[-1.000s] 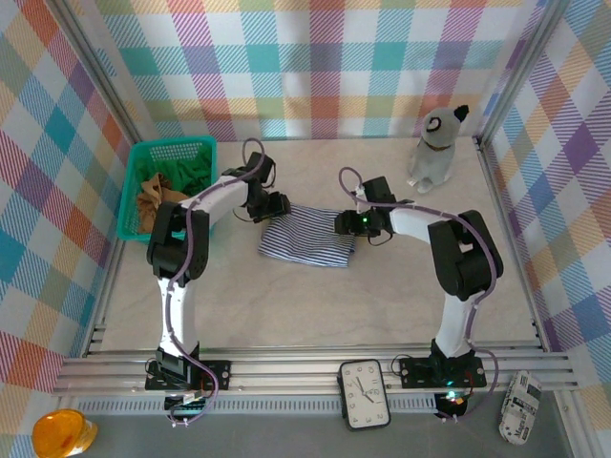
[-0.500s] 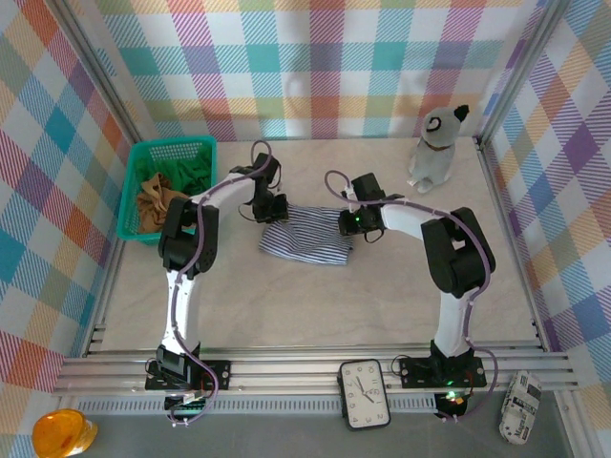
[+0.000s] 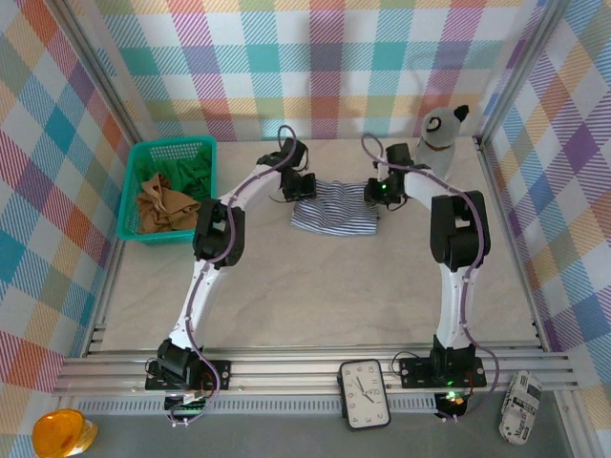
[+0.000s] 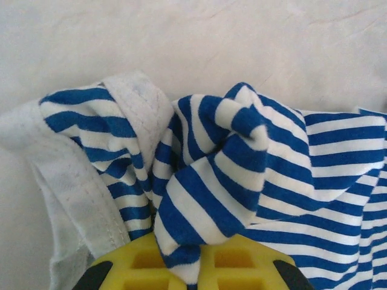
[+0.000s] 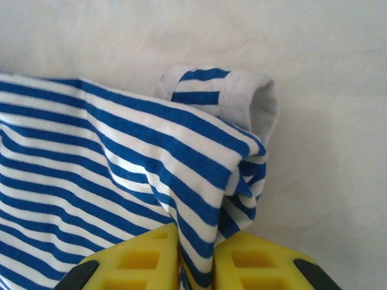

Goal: Fold and stack the tank tops

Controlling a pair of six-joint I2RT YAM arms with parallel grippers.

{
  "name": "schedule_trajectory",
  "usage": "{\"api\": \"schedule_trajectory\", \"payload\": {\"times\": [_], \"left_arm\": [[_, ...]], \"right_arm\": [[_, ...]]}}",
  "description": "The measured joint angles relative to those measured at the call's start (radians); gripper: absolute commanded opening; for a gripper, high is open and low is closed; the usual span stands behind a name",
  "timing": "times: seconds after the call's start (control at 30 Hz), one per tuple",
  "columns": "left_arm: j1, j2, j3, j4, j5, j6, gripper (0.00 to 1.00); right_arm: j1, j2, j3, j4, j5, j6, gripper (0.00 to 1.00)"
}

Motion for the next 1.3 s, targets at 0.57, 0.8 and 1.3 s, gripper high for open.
{"api": "schedule_trajectory", "payload": {"times": [0.57,0.8,1.3], "left_arm": [[-0.032,0.184,0.273,0.109,0.015,-0.127,0.29],[-0.034,0.149,0.304,-0.039,-0.045,-0.019,0.57],[0.197,-0.769,-0.394,-0.303,-0.286,0.234,0.67]], "right_arm": [[-0.124,0.157,0.325,-0.226,-0.049,-0.066,0.44],[-0.118,0.026,0.173,-0.187,-0.065,-0.091,0.69],[0.144,-0.488,-0.261,0.059,-0.222,-0.087,0.98]]}}
